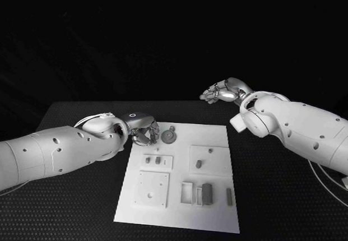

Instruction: Assemble the parts on the task board

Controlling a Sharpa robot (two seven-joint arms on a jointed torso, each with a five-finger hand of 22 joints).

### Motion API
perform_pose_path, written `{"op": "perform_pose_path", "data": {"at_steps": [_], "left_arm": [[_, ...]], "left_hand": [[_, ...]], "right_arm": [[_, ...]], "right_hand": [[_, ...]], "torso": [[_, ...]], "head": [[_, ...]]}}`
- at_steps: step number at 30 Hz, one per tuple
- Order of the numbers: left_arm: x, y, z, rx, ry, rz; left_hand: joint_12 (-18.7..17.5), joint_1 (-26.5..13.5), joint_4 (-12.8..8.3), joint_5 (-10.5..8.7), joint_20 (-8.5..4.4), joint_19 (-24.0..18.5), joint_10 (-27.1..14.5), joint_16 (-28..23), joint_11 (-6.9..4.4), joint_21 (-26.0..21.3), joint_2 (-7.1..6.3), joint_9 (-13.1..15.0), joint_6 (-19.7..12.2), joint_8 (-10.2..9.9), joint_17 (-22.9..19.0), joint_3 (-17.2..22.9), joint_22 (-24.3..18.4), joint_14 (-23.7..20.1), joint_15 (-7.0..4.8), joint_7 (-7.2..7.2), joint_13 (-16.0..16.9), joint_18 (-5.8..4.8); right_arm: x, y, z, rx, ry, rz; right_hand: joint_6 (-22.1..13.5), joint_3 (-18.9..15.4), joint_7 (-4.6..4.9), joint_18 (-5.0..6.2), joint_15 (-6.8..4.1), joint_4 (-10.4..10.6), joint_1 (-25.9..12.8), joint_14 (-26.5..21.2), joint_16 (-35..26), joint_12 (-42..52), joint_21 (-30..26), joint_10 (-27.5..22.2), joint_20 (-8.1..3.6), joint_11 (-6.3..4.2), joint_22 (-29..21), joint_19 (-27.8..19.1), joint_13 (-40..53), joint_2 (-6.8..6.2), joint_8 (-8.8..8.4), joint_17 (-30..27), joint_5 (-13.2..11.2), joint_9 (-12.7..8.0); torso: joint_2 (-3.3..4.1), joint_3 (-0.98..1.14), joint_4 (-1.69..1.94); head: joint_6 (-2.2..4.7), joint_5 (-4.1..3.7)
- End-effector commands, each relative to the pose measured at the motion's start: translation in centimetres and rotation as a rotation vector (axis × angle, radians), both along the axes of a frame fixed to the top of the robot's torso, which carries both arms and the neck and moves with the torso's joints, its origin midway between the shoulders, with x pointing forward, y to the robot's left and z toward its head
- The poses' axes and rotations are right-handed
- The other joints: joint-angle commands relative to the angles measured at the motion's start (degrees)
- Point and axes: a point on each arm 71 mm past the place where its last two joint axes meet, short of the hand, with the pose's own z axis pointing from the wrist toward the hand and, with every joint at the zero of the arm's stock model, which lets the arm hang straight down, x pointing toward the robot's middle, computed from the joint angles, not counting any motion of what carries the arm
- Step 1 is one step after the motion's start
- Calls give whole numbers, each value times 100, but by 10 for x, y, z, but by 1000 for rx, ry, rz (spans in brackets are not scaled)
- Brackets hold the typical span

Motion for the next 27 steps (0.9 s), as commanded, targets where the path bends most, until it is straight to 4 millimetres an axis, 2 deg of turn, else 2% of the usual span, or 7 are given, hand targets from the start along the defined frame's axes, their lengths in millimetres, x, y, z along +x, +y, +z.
{"op": "perform_pose_path", "data": {"at_steps": [1, 17, 27], "left_arm": [[-2, -2, -3, 42, -1, -28], [-4, -6, -9, 67, 8, -43], [-6, -14, -14, 68, 21, -59]], "left_hand": [[-29, -7, 28, -2, -42, 2, 32, -6, 6, -22, 24, 4, 18, 6, -4, -5, 105, 32, -8, 4, 7, 431], [-37, 8, 18, 4, -45, -2, 42, -11, 4, -30, 34, 5, 25, 3, -3, 1, 106, 27, -10, 2, 18, 424], [-40, 7, 17, 4, -46, -2, 44, -12, 3, -31, 37, 5, 26, 2, -3, 0, 107, 26, -11, 3, 21, 421]], "right_arm": [[0, 2, 0, -1, -1, 16], [-1, 3, 0, -1, 0, 19], [-1, 3, 0, -1, 0, 19]], "right_hand": [[-40, 13, 45, -44, -12, 8, -31, -48, 11, 36, -29, -23, 6, 20, 7, -27, -10, 44, 29, -9, -15, -6], [-40, 13, 45, -44, -11, 9, -33, -49, 12, 38, -32, -24, 7, 20, 9, -29, -13, 43, 30, -11, -15, -7], [-41, 14, 45, -43, -11, 9, -33, -49, 13, 40, -34, -24, 8, 20, 10, -30, -17, 44, 31, -12, -15, -8]], "torso": [[-1, 2, -8], [1, 13, -11], [-1, 12, -20]], "head": [[-1, 14], [-17, 31], [-25, 34]]}}
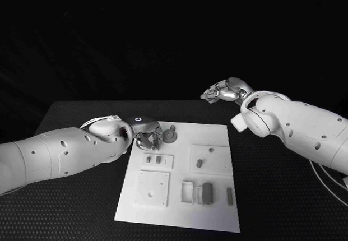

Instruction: Assemble the parts on the task board

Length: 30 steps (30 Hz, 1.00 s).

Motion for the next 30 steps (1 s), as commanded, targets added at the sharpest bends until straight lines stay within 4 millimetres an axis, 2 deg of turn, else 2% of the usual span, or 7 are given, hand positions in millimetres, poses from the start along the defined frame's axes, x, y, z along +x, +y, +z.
{"op": "perform_pose_path", "data": {"at_steps": [1, 16, 25, 30], "left_arm": [[-1, -2, -2, 14, 10, -12], [0, 4, -5, 37, 16, 3], [0, 1, -5, 38, 21, -4], [1, -2, -5, 37, 18, -7]], "left_hand": [[-41, 11, 20, 4, -43, 3, 36, -12, -7, -32, 48, 9, 34, 34, -4, -1, 108, 26, -13, 3, 7, 421], [-51, 11, 17, 1, -46, 2, 36, -14, -7, -37, 55, 9, 33, 29, -3, -2, 109, 23, -13, 5, 13, 416], [-53, 9, 20, 1, -46, 1, 39, -15, -8, -39, 61, 9, 34, 28, -3, -3, 109, 21, -13, 5, 17, 414], [-55, 7, 21, 1, -47, 2, 41, -16, -8, -40, 63, 9, 35, 27, -3, -4, 109, 21, -14, 6, 19, 413]], "right_arm": [[0, 2, 0, -2, -1, 15], [-1, 0, 0, -2, -2, 12], [-1, 1, 0, -2, -2, 14], [-1, 1, 0, -2, -2, 14]], "right_hand": [[-41, 14, 45, -44, 9, 9, -33, -29, 13, 36, -34, -24, 8, 20, 6, -30, -10, 44, 31, -7, -15, -8], [-41, 15, 45, -43, 9, 8, -33, -30, 14, 39, -37, -25, 9, 20, 8, -30, -15, 44, 32, -9, -15, -9], [-42, 16, 45, -42, 9, 7, -32, -31, 16, 41, -39, -25, 9, 20, 9, -31, -19, 43, 33, -11, -15, -10], [-42, 16, 45, -41, 9, 7, -32, -31, 16, 42, -40, -26, 10, 21, 11, -30, -21, 43, 34, -12, -15, -11]], "torso": [[-1, -2, -2], [-3, -9, 10], [-4, 3, -2], [1, -2, -4]], "head": [[-8, -2], [-30, -15], [-32, -1], [-25, 3]]}}
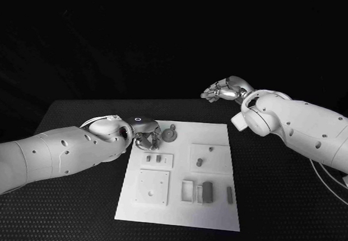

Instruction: Assemble the parts on the task board

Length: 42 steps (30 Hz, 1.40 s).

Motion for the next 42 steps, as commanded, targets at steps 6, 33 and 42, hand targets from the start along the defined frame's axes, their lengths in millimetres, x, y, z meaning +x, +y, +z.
{"op": "perform_pose_path", "data": {"at_steps": [6, 33, 42], "left_arm": [[0, -4, -5, 15, 12, -12], [-2, 0, -9, 38, 31, -4], [-2, -4, -13, 36, 30, -6]], "left_hand": [[-36, -9, 32, 1, -48, 3, 41, -16, -7, -42, 78, 10, 29, 13, -3, 1, 106, 12, -23, 1, 10, 411], [-48, -8, 31, 2, -51, -4, 42, -21, -7, -51, 90, 10, 28, 7, -3, 1, 106, 7, -22, 2, 19, 405], [-48, -15, 38, 1, -53, -5, 60, -22, -11, -56, 104, 16, 46, 12, -2, -3, 108, 6, -26, -3, 32, 400]], "right_arm": [[0, 2, 0, -2, -2, 14], [0, 0, 0, -2, -2, 12], [0, 2, 0, -1, -3, 14]], "right_hand": [[-42, 17, 45, -41, 9, 7, -32, -32, 17, 26, -41, -26, 10, 21, 8, -30, -8, 43, 34, -9, -15, -6], [-44, 18, 45, -38, 9, 8, -36, -33, 21, 34, -47, -27, 13, 21, 14, -30, -21, 44, 38, -14, -15, -9], [-44, 18, 45, -37, 10, 9, -37, -33, 23, 36, -49, -27, 13, 21, 15, -30, -25, 44, 39, -15, -15, -10]], "torso": [[6, 0, -6], [2, -6, 4], [4, -4, 0]], "head": [[-3, -4], [-11, -21], [-5, -13]]}}
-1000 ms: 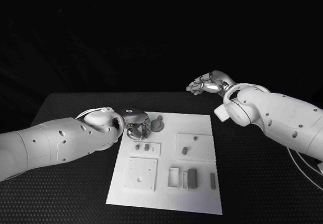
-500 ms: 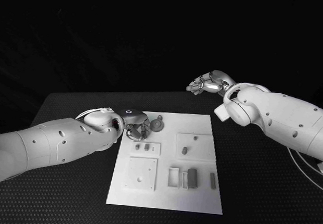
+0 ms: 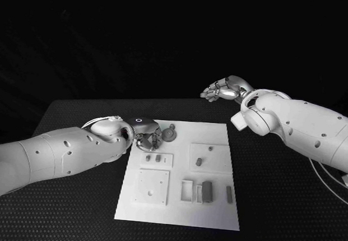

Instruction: Assemble the parts on the task board

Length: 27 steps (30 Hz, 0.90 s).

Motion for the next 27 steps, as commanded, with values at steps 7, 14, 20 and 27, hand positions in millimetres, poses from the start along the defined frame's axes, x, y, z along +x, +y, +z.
{"op": "perform_pose_path", "data": {"at_steps": [7, 14, 20, 27], "left_arm": [[-4, 1, -12, 27, 28, -1], [-4, 1, -13, 30, 34, -1], [-4, 1, -13, 31, 33, 1], [-4, 1, -12, 18, 28, 4]], "left_hand": [[-29, -25, 46, 24, -42, -17, 47, -24, -9, -35, 67, -1, 53, 13, -2, -13, 111, 5, -30, -4, 12, 400], [-37, -32, 47, 24, -43, -20, 41, -26, -9, -39, 61, -2, 47, 7, -2, -18, 111, 2, -30, -2, 14, 398], [-52, -31, 38, 24, -44, -30, 28, -33, -5, -48, 47, -4, 33, -4, -3, -22, 110, -9, -26, 0, 18, 394], [-88, -33, 23, 13, -40, -50, -15, -47, 12, -66, 1, -13, -14, -37, -5, -32, 110, -33, -11, 15, 22, 385]], "right_arm": [[0, 1, 0, -2, -3, 12], [0, 1, 0, -2, -3, 13], [0, 1, 0, -2, -2, 12], [0, 1, 0, -2, -3, 11]], "right_hand": [[-45, 19, 45, -36, 9, 9, -30, -33, 24, 38, -30, -27, 14, 21, 8, -30, -11, 36, 39, -8, -15, -7], [-46, 19, 46, -35, 9, 9, -31, -34, 24, 39, -31, -28, 14, 21, 9, -30, -13, 36, 40, -9, -15, -7], [-47, 19, 46, -35, 9, 9, -31, -34, 25, 41, -32, -28, 15, 21, 11, -30, -16, 35, 40, -10, -15, -8], [-47, 19, 46, -34, 9, 8, -31, -34, 26, 42, -33, -29, 15, 21, 12, -30, -19, 34, 40, -11, -15, -8]], "torso": [[2, 4, -5], [0, 7, -2], [0, 7, -2], [0, 6, 3]], "head": [[-9, -2], [-16, -10], [-7, -9], [-7, -11]]}}
